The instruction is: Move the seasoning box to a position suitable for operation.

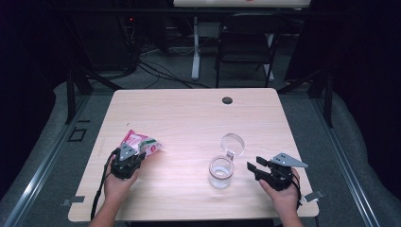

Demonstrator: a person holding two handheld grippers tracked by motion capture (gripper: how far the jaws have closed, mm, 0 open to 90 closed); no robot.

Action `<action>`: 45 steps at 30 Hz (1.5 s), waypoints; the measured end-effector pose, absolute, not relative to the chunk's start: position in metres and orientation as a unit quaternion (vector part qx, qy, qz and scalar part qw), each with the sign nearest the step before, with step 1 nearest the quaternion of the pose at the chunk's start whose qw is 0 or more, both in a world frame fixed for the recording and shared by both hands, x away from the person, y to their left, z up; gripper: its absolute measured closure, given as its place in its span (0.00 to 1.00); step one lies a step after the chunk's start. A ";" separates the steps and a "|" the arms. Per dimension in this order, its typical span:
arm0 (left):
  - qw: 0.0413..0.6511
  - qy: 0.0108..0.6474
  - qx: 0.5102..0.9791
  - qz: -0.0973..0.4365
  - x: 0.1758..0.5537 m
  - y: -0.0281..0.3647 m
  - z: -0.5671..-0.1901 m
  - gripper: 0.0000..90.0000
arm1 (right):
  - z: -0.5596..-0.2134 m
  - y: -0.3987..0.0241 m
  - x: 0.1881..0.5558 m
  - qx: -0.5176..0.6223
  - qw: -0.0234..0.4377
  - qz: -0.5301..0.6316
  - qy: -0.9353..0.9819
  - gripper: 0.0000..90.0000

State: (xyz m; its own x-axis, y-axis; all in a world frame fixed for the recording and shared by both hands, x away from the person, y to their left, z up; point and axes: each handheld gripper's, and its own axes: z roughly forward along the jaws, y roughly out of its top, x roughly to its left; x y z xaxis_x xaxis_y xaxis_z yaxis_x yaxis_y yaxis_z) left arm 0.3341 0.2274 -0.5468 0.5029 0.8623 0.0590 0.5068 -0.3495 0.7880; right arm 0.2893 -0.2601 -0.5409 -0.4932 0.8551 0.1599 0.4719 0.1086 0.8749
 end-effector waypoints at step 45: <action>0.394 0.461 0.732 0.309 0.364 0.272 -0.472 1.00 | -0.543 -0.263 0.289 0.469 0.197 0.485 0.711 0.56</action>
State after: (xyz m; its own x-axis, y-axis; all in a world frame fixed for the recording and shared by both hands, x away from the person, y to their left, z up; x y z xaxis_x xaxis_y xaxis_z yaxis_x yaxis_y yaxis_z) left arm 0.3644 0.2720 -0.4721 0.3832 0.9194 0.0891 0.4320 -0.2636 0.8625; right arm 0.2893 -0.2631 -0.5426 -0.4822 0.8585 0.1747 0.4768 0.0899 0.8744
